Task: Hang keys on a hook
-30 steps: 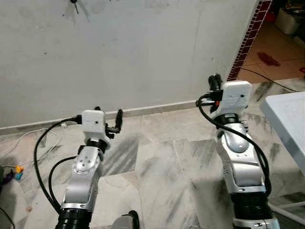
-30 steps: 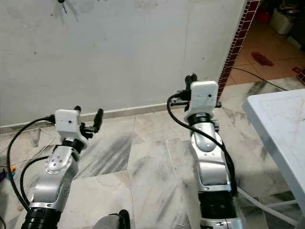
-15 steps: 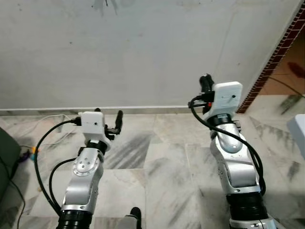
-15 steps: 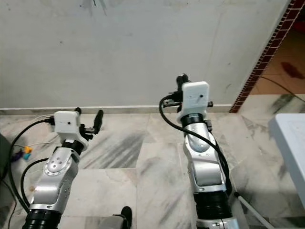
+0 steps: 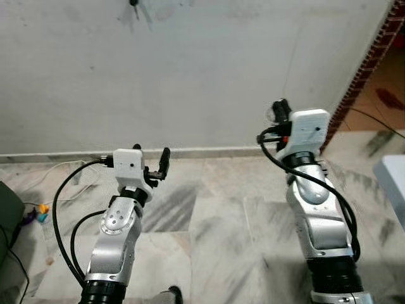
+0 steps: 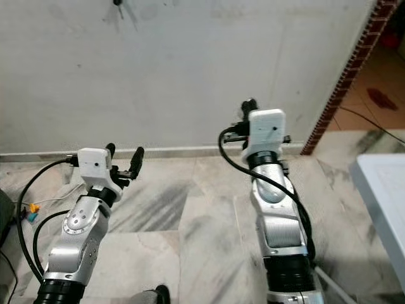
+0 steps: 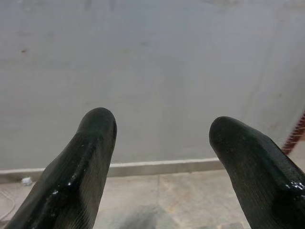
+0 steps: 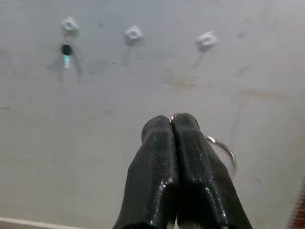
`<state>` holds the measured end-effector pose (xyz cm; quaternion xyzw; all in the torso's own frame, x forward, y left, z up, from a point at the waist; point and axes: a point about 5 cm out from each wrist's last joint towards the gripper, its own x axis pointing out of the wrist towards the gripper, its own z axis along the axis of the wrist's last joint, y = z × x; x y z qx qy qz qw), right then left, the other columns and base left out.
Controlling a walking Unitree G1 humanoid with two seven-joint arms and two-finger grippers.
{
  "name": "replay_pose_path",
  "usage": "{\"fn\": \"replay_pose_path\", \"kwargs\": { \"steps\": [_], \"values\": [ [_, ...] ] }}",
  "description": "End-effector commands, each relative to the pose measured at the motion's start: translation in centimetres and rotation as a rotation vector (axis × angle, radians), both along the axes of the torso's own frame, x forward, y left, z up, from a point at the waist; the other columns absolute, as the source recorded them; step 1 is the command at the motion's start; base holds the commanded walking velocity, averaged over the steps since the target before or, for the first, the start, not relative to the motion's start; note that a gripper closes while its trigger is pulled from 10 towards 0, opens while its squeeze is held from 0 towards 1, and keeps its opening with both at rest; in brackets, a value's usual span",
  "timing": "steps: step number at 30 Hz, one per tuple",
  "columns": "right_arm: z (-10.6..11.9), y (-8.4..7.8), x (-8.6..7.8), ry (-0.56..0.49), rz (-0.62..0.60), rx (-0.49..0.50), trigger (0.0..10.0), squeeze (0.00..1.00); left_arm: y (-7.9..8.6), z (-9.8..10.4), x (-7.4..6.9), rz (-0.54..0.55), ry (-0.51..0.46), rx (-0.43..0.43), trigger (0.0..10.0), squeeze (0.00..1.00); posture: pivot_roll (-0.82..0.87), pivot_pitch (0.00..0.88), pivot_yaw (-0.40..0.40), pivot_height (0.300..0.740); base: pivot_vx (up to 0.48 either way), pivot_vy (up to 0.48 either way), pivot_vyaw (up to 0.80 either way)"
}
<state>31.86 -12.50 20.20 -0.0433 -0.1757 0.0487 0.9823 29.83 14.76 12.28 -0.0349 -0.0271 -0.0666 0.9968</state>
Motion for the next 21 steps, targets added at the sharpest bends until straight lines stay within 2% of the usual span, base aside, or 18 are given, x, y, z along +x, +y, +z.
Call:
{"fn": "replay_pose_path", "kwargs": {
  "steps": [1, 21],
  "values": [
    [0.29, 0.05, -0.17, -0.016, 0.013, -0.004, 10.0, 0.00, 0.05, 0.19, -0.04, -0.005, -0.004, -0.001, 10.0, 0.00, 0.00, 0.155, 0.043, 0.740, 0.307, 0.000, 0.00],
    [0.09, 0.35, -0.15, -0.014, 0.033, -0.010, 10.0, 0.00, -0.24, 0.00, -0.11, -0.016, 0.006, -0.012, 10.0, 0.00, 0.01, 0.158, 0.042, 0.740, 0.333, 0.014, 0.00]
  ]
}}
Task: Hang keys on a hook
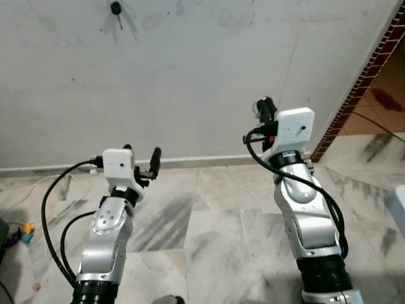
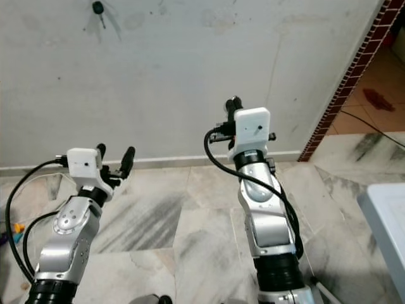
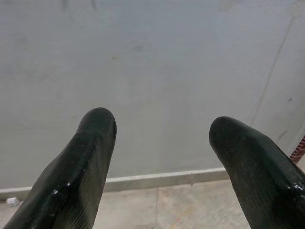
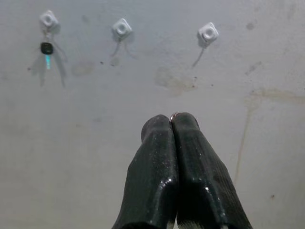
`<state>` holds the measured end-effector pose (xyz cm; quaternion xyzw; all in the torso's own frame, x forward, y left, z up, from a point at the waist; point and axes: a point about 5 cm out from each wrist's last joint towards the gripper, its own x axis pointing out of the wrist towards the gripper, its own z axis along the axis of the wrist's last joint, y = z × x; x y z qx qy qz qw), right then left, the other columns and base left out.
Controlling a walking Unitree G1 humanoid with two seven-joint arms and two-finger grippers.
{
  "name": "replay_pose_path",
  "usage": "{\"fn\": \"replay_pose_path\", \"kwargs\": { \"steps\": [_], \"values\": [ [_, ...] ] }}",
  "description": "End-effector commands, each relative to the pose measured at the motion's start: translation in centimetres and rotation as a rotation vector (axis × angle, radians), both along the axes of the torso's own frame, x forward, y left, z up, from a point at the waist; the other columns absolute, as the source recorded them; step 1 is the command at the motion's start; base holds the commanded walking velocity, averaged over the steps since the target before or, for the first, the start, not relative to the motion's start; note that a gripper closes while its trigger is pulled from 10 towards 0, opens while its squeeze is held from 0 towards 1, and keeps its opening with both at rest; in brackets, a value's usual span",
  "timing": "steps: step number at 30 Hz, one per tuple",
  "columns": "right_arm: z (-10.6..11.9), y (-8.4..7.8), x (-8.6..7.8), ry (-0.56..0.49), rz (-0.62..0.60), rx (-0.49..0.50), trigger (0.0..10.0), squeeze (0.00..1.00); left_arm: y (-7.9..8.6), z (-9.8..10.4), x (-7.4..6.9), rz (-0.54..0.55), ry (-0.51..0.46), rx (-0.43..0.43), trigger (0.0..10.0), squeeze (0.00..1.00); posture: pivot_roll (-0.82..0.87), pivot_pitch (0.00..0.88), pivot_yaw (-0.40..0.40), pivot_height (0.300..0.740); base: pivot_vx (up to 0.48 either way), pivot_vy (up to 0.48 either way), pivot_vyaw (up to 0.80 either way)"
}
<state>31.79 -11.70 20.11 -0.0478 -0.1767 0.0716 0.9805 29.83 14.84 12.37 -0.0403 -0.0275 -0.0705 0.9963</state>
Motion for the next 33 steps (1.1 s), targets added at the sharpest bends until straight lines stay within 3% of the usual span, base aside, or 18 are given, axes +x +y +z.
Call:
{"fn": "replay_pose_path", "kwargs": {
  "steps": [1, 19, 23, 33],
  "values": [
    [0.18, -0.45, -0.08, -0.013, -0.011, 0.007, 10.0, 0.00, -0.31, -0.09, -0.11, -0.008, 0.006, -0.001, 10.0, 0.00, 0.01, 0.158, 0.042, 0.740, 0.326, 0.270, 0.00],
    [0.09, -0.41, -0.01, -0.010, -0.008, 0.001, 10.0, 0.00, -0.38, -0.22, -0.15, -0.014, 0.009, 0.001, 10.0, 0.00, 0.00, 0.157, 0.044, 0.740, 0.300, 0.353, 0.00],
    [0.07, -0.41, -0.03, -0.011, -0.010, 0.002, 10.0, 0.00, -0.40, -0.24, -0.17, -0.016, 0.008, 0.001, 10.0, 0.00, 0.00, 0.157, 0.045, 0.740, 0.416, 0.000, 0.00],
    [0.14, -0.44, 0.01, -0.015, -0.015, 0.002, 10.0, 0.00, -0.61, -0.10, -0.18, -0.024, -0.004, -0.005, 10.0, 0.00, 0.00, 0.157, 0.043, 0.740, 0.000, 0.000, 0.00]
  ]
}}
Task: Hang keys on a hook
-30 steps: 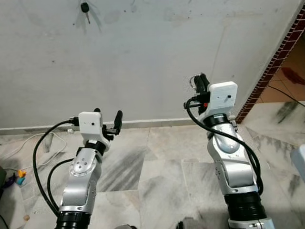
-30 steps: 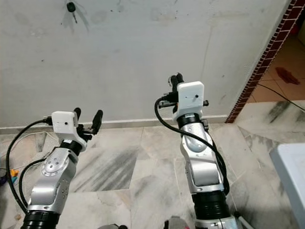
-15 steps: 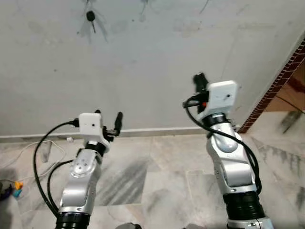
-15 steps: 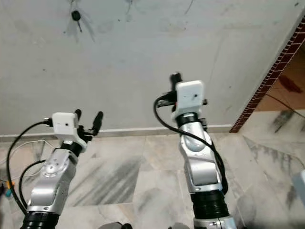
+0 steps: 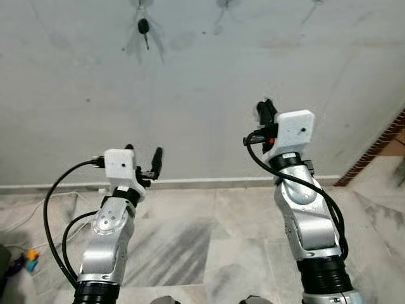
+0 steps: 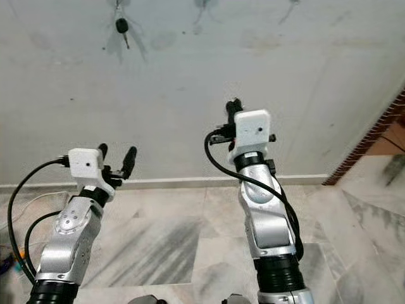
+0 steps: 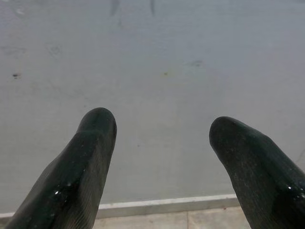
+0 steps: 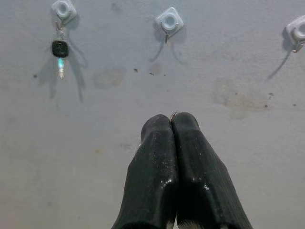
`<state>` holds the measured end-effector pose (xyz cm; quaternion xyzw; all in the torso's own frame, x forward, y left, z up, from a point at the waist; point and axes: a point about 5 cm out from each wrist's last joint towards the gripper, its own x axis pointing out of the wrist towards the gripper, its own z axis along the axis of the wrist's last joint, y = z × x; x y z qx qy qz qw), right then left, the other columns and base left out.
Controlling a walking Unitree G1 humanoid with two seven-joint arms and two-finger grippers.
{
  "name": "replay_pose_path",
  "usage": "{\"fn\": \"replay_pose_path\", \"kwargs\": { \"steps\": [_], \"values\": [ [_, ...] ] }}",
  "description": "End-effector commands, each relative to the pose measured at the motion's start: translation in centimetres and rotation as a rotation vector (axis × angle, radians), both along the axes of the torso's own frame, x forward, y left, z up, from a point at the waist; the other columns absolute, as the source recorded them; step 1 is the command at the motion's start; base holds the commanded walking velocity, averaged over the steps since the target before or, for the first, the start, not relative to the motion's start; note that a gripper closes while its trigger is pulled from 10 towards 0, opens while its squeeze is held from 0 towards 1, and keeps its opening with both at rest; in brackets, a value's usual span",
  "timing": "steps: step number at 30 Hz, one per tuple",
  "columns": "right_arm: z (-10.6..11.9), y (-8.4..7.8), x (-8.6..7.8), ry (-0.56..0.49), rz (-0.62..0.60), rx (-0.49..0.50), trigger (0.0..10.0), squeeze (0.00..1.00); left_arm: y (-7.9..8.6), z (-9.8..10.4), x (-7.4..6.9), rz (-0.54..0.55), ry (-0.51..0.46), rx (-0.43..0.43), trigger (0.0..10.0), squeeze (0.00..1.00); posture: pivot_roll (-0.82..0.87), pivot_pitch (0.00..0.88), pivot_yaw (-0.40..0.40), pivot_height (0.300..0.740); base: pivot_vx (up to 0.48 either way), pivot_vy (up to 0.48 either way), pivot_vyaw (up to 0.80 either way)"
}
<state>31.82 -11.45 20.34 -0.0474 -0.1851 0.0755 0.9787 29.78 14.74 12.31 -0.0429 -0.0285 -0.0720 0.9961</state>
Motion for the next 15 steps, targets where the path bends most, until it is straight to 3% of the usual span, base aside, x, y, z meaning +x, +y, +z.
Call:
{"fn": "replay_pose_path", "kwargs": {
  "steps": [1, 8, 15],
  "values": [
    [-0.04, -0.68, -0.02, -0.001, -0.023, 0.001, 10.0, 0.00, -0.55, -0.01, -0.13, -0.025, -0.004, 0.001, 10.0, 0.00, 0.00, 0.157, 0.043, 0.740, 0.000, 0.000, 0.00],
    [0.15, -0.78, 0.08, -0.008, -0.029, -0.011, 10.0, 0.00, -0.52, 0.09, -0.27, -0.044, -0.012, -0.006, 10.0, 0.00, 0.00, 0.156, 0.043, 0.740, 0.000, 0.000, 0.00],
    [0.20, -0.80, 0.12, -0.011, -0.030, -0.015, 10.0, 0.00, -0.41, 0.01, -0.28, -0.045, -0.010, -0.004, 10.0, 0.00, 0.00, 0.155, 0.042, 0.740, 0.312, 0.000, 0.00]
  ]
}}
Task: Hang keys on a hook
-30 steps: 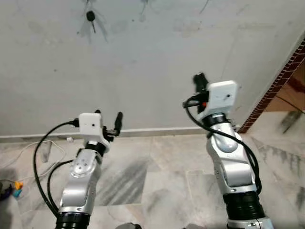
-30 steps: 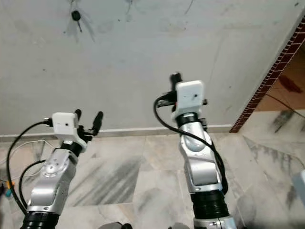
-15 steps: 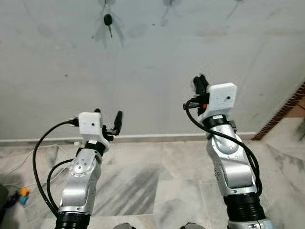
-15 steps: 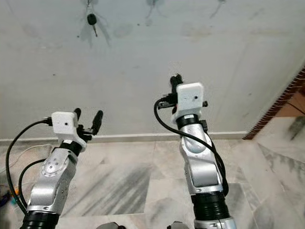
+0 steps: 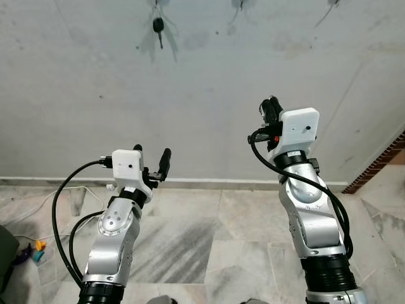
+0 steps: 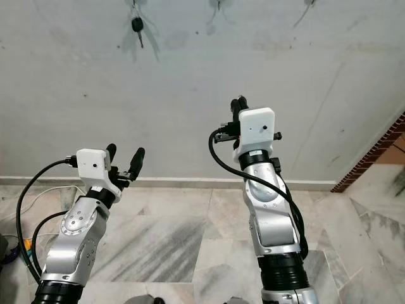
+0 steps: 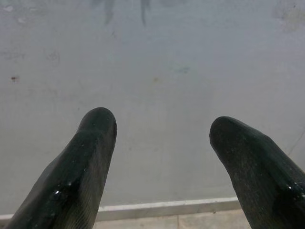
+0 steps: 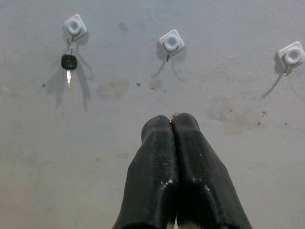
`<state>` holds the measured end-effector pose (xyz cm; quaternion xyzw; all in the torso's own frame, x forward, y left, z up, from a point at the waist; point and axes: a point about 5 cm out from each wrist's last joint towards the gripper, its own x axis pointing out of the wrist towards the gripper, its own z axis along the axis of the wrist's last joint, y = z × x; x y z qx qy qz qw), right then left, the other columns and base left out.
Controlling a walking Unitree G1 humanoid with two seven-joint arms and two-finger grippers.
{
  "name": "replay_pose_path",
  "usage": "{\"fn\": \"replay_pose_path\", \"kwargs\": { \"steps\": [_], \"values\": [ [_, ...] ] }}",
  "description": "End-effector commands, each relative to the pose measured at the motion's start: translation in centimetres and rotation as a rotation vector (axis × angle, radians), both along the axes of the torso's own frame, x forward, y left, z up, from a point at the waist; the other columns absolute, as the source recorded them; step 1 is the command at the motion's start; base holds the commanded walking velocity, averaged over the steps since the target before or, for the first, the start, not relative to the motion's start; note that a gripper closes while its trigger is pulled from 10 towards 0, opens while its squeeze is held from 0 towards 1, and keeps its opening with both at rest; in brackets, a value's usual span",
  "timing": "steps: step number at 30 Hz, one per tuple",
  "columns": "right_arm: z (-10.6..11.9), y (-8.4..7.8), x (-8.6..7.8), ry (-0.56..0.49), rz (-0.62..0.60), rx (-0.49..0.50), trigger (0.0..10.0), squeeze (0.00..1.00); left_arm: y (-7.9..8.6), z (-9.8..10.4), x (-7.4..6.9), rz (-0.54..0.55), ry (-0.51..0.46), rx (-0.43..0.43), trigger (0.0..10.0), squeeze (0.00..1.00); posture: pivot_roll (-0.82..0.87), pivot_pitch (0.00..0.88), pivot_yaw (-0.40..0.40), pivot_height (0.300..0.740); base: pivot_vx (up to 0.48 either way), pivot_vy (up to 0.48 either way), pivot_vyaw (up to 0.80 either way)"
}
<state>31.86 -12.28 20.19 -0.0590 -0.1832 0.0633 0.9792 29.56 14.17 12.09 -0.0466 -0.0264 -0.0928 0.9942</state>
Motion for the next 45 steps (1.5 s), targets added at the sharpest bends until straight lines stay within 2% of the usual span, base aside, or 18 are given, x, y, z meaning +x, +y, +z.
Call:
{"fn": "replay_pose_path", "kwargs": {
  "steps": [1, 7, 33, 38, 40, 45],
  "values": [
    [0.4, 0.0, 0.1, -0.014, -0.001, 0.004, 10.0, 0.00, 0.1, 0.2, -0.1, -0.005, -0.013, 0.001, 10.0, 0.00, 0.00, 0.156, 0.043, 0.740, 0.322, 0.000, 0.00],
    [0.4, 0.0, 0.0, -0.016, -0.001, 0.004, 10.0, 0.00, -0.3, 0.2, -0.2, -0.022, -0.011, -0.005, 10.0, 0.00, 0.00, 0.155, 0.046, 0.740, 0.335, 0.000, 0.00],
    [0.2, 0.4, -0.1, -0.016, 0.035, 0.004, 10.0, 0.00, 0.2, 0.1, -0.5, -0.007, -0.012, -0.002, 10.0, 0.00, 0.01, 0.158, 0.040, 0.740, 0.318, 0.000, 0.00],
    [-0.1, 0.3, -0.5, -0.011, 0.050, -0.003, 10.0, 0.00, 0.7, -0.2, -1.2, -0.007, -0.004, 0.016, 10.0, 0.00, 0.01, 0.161, 0.037, 0.740, 0.285, 0.000, 0.00],
    [-0.2, 0.3, -0.6, -0.008, 0.056, -0.009, 10.0, 0.00, 1.2, -0.7, -2.1, 0.002, 0.015, 0.027, 10.0, 0.00, 0.02, 0.165, 0.035, 0.740, 0.285, 0.000, 0.00],
    [-0.4, 0.3, -0.8, -0.004, 0.062, -0.012, 10.0, 0.00, 1.6, -1.2, -2.9, 0.017, 0.033, 0.025, 10.0, 0.00, 0.02, 0.168, 0.033, 0.740, 0.284, 0.000, 0.00]
  ]
}}
